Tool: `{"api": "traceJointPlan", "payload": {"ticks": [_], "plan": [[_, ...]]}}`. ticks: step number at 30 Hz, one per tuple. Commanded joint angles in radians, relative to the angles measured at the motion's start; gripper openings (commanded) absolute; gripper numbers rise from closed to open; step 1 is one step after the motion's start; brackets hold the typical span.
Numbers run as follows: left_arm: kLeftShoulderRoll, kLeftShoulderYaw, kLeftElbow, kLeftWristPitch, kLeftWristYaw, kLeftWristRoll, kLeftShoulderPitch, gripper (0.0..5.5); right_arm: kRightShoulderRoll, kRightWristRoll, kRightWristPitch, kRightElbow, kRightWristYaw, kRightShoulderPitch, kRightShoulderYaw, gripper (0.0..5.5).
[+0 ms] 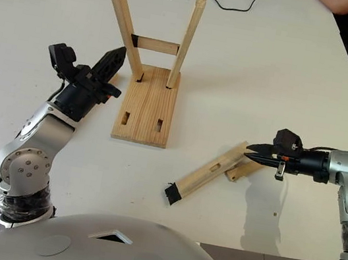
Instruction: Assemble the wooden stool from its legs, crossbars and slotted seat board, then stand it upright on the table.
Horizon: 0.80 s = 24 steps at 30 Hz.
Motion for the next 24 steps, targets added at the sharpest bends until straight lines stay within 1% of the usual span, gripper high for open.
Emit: {"api": "traceJointPlan", "payload": {"ticks": [1, 5, 11, 15, 19, 24], "plan": [[0.039, -0.026, 0.022, -0.004, -0.027, 0.021, -0.012, 0.00, -0.045, -0.036, -0.085, 0.036, 0.039, -0.023, 0.020, 0.90], [0.074, -0.058, 0.039, -0.004, -0.051, 0.059, -0.003, 0.00, -0.036, -0.039, -0.104, -0.005, 0.058, -0.009, 0.055, 0.90], [0.102, -0.071, 0.055, 0.003, -0.070, 0.070, -0.015, 0.00, 0.029, -0.108, -0.153, 0.015, -0.026, -0.031, 0.126, 0.90], [0.122, -0.068, 0.075, 0.008, -0.079, 0.072, -0.027, 0.00, 0.097, -0.179, -0.197, 0.108, -0.119, -0.109, 0.179, 0.90], [0.129, -0.073, 0.112, 0.008, -0.087, 0.081, -0.057, 0.00, 0.195, -0.249, -0.246, 0.226, -0.242, -0.219, 0.235, 0.90], [0.132, -0.073, 0.153, 0.003, -0.099, 0.097, -0.087, 0.00, 0.296, -0.281, -0.271, 0.299, -0.372, -0.294, 0.262, 0.90]]}}
